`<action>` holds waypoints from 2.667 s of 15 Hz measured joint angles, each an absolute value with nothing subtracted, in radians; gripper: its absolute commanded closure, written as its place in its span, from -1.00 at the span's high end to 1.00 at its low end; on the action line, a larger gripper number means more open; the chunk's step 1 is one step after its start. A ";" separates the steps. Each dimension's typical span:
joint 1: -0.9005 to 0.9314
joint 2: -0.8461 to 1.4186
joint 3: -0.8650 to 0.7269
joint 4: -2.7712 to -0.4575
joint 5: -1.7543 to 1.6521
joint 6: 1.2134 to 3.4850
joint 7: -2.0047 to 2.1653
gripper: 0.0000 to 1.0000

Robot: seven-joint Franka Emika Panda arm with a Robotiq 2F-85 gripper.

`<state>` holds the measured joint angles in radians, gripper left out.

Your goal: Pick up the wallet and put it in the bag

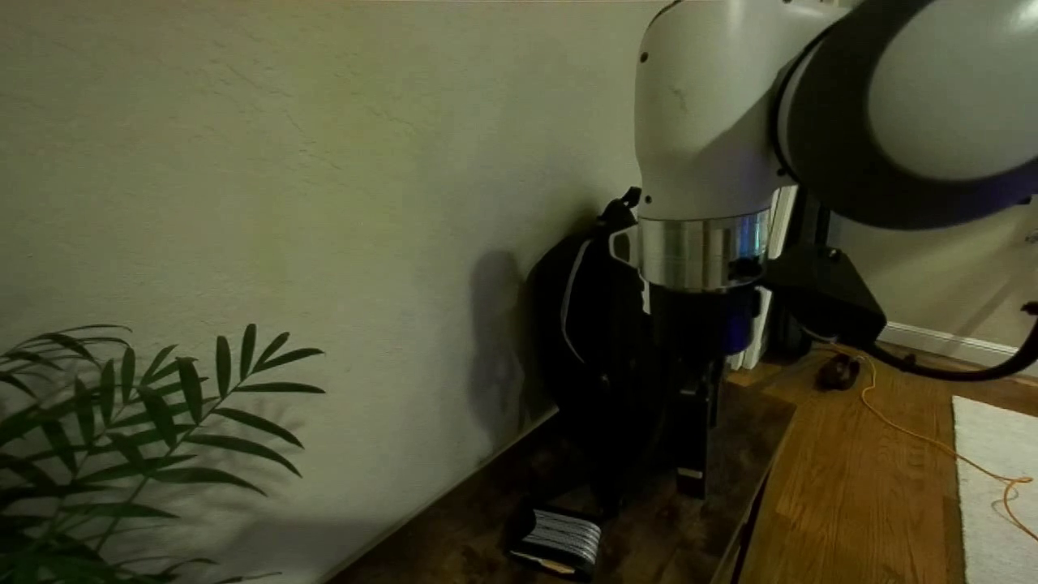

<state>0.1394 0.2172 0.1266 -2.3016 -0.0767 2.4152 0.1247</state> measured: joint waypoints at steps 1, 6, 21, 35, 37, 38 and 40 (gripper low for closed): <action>0.140 0.240 0.123 -2.300 -0.083 2.449 0.125 1.00; 0.156 0.370 0.083 -2.259 -0.163 2.588 0.139 1.00; 0.311 0.696 -0.072 -2.002 -0.291 2.654 0.228 1.00; 0.360 0.941 -0.130 -1.738 -0.291 2.650 0.228 1.00; 0.360 0.966 -0.132 -1.711 -0.291 2.649 0.228 0.47; 0.361 0.976 -0.133 -1.698 -0.291 2.649 0.228 0.39; 0.364 0.995 -0.139 -1.678 -0.291 2.648 0.228 0.25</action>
<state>0.3638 0.9947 -0.1390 -1.6783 -0.2906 2.6483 0.2284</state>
